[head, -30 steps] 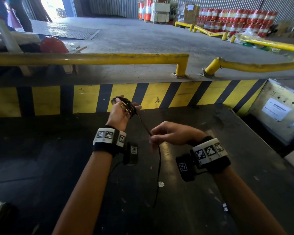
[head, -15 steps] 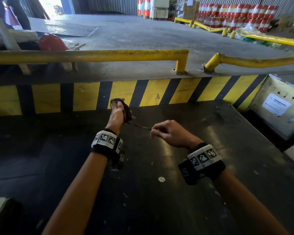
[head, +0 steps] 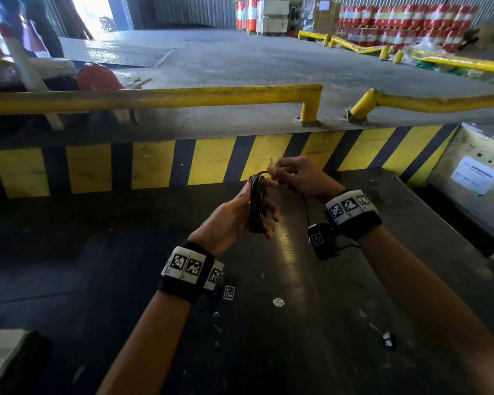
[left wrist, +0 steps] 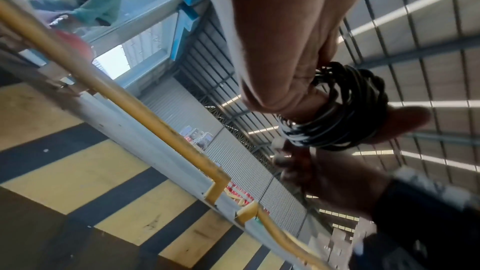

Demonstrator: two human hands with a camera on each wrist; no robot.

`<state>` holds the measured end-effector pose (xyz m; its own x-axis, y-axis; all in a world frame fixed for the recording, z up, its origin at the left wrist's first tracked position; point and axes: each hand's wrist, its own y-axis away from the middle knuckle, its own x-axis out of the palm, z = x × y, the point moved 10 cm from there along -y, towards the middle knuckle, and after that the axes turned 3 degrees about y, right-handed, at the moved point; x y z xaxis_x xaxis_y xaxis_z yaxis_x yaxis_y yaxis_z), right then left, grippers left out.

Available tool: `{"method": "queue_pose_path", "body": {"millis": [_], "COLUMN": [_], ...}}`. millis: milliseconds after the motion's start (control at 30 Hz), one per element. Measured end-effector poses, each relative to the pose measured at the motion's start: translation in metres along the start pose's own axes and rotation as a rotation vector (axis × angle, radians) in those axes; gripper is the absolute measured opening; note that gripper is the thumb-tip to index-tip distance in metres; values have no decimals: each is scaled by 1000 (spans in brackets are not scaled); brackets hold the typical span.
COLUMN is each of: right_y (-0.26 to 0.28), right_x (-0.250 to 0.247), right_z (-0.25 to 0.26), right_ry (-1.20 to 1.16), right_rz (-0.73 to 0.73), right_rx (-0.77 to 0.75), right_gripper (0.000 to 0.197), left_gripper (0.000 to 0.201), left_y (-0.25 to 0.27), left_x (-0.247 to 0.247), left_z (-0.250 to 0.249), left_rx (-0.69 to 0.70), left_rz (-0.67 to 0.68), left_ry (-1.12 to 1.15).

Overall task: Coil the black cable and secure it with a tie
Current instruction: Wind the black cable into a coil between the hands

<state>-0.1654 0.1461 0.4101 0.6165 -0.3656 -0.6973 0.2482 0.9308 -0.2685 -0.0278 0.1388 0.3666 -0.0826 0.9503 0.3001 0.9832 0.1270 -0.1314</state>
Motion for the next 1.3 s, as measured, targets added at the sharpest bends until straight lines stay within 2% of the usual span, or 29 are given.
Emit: {"method": "queue_pose_path", "body": {"millis": [67,167,300,400,467,533,600,700,766,833,933,1000,1133,1300], "right_y": [9,33,55,64,69,72,72,69,68,70,77,83,97,112], "right_x": [22,70,104,105,100,81,58,27,10,0,-8,-10,-2,14], "right_z": [-13,-24,-5,14,17,26,35,41,41,38,33,24,4,0], "right_ry": [-80,-177,-134,142,352,446,508,547,509,421,249,129,-90,-220], "right_rz": [-13,50,86,127,190,153,71,-57,-138,-192,-269,-313,-365,-342], "right_rx": [2,43,11,-33,-6,-11,-39,-82,-115,-145,-153,-103,15,-14], "right_gripper": [39,40,37,31,32,33,30,27,29,31,29,24,17,25], "left_gripper": [52,45,46,47,52,56,51,45,45,44,40,38,48,44], "left_y": [2,4,-5,-10,-15,-17,-18,-15,-12,-6,2,6,7,6], "left_x": [-11,-35,-62,-79,-89,-90,-82,-56,-34,-13,10,16,14,9], "left_z": [-23,-53,-52,-28,-10,7,27,51,57,56,53,53,59,63], "left_rx": [102,229,241,192,86,-43,-159,-244,-230,-219,-209,-203,-153,-92], "left_rz": [-60,-151,-372,-542,-614,-598,-510,-294,-176,-102,-26,-41,-155,-255], "left_ry": [103,245,27,-170,-486,-780,-870,-761,-512,-344,-286,-217,-74,35]}}
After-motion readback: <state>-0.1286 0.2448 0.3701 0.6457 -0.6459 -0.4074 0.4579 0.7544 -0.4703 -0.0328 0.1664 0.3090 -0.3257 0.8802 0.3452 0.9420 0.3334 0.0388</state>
